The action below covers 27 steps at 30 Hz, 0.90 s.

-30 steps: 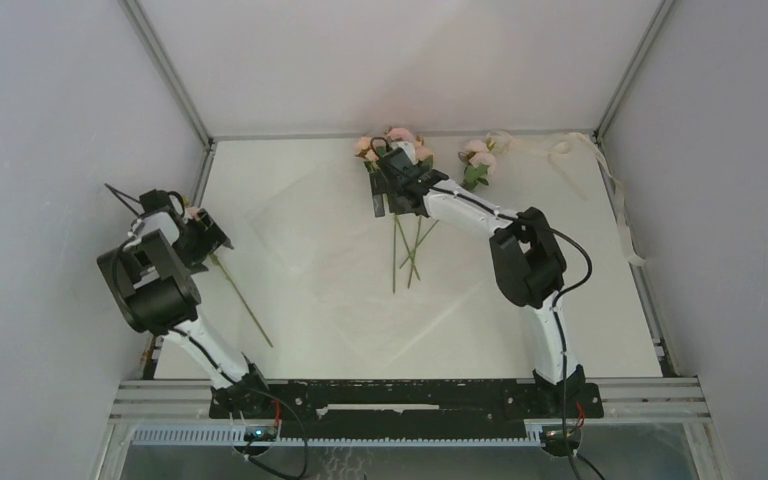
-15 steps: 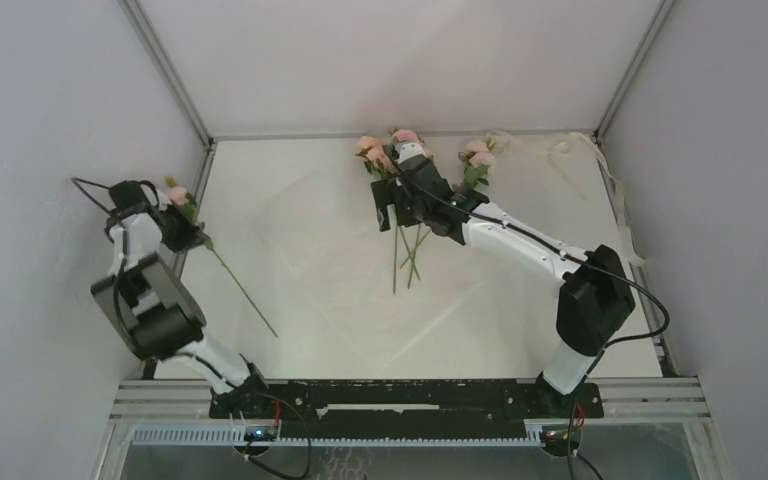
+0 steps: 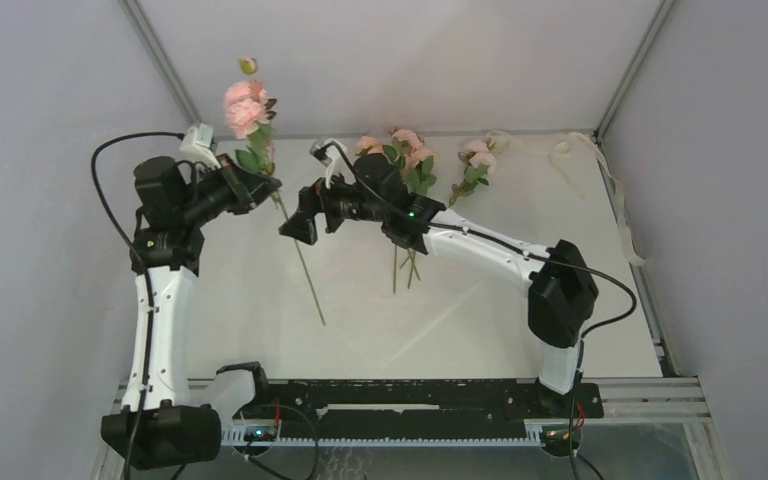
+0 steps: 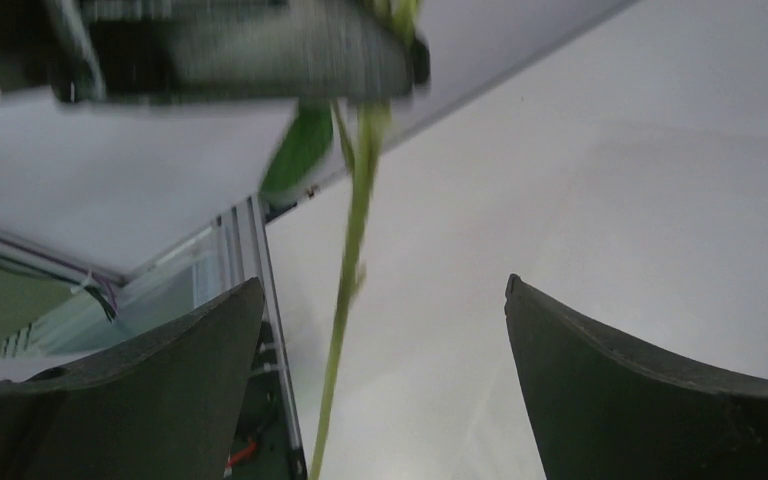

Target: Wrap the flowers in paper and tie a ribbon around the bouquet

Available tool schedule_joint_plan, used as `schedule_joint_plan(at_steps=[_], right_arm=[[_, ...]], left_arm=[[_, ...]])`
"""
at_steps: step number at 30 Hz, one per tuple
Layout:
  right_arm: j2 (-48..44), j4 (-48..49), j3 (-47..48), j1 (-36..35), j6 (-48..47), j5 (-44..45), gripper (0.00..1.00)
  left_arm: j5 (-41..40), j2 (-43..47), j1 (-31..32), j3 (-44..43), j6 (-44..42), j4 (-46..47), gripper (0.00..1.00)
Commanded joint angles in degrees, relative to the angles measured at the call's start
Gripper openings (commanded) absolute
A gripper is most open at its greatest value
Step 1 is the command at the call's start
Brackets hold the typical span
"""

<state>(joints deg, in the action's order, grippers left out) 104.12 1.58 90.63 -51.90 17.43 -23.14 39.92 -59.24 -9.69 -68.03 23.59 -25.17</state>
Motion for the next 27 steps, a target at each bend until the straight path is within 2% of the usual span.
schedule_joint_plan(at_steps=[1,2,3,4,6,7,8,9,10,12,14,17,18,19,21,23,25,26,27], right_arm=[[5.76,3.92,6.49,-0.30,4.84,0.90,0.99],[6.31,3.71,6.72,0.02,5.38,1.58,0.95],[6.51,3.80,6.45,0.38,5.97,1.71,0.85],[6.35,4.30,5.69,0.95,6.68,1.42,0.70],[5.50,5.25,3.68,1.89,7.47,0.99,0.27],[4.72,4.40,2.45,2.32,7.64,2.77,0.02],[3.84,3.38,1.08,2.94,7.72,6.99,0.00],[2.51,2.29,-0.62,3.81,8.11,10.25,0.00],[1.75,0.77,-2.07,5.18,8.77,13.24,0.00],[1.35,-4.03,-3.93,8.08,9.46,20.27,0.00],[3.21,-8.76,-3.98,11.19,9.48,26.40,0.00],[8.81,-13.79,-0.72,15.54,7.89,28.31,0.01],[11.15,-16.02,1.64,16.41,7.29,28.47,0.05],[13.37,-18.57,4.37,17.17,6.43,28.48,0.13],[16.80,-24.21,9.61,18.11,4.72,29.44,0.42],[17.26,-27.52,11.41,18.60,3.97,31.59,0.63],[14.42,-27.45,8.77,19.04,3.58,33.16,0.80],[12.41,-26.79,6.72,19.36,3.38,33.77,0.92],[9.21,-26.09,4.02,19.43,3.11,35.46,0.99]], left_arm=[[4.30,-1.21,6.37,1.74,7.52,6.22,0.00],[4.74,-1.62,7.25,1.75,8.40,6.85,0.00],[5.39,-1.99,7.72,1.82,9.18,7.53,0.00],[5.67,-2.28,8.10,1.92,9.44,8.00,0.00],[4.81,-2.71,8.36,2.21,8.44,8.34,0.00],[4.25,-3.14,8.37,2.46,7.56,8.32,0.03],[3.28,-3.84,8.37,2.50,6.29,7.59,0.25],[0.42,-5.03,8.22,1.27,3.37,4.77,0.57],[-3.92,-6.47,7.99,-0.05,-1.12,0.25,0.74],[-11.21,-9.84,5.91,-0.77,-4.05,-6.34,0.91],[-12.31,-12.50,1.77,2.16,-1.90,-6.64,0.97],[-14.51,-16.04,-1.96,7.81,1.61,-2.10,1.00],[-16.38,-16.77,-2.20,9.14,1.78,-1.51,1.00],[-17.79,-18.37,-2.25,10.33,1.92,-0.27,1.00],[-17.99,-20.94,-2.26,11.91,2.80,1.03,1.00],[-17.45,-23.59,-2.24,12.26,3.25,1.57,1.00],[-18.10,-25.72,-2.23,12.75,3.35,2.41,1.00],[-18.43,-26.68,-2.32,13.15,3.38,3.11,1.00],[-18.55,-27.88,-2.25,13.59,3.50,3.59,1.00]])
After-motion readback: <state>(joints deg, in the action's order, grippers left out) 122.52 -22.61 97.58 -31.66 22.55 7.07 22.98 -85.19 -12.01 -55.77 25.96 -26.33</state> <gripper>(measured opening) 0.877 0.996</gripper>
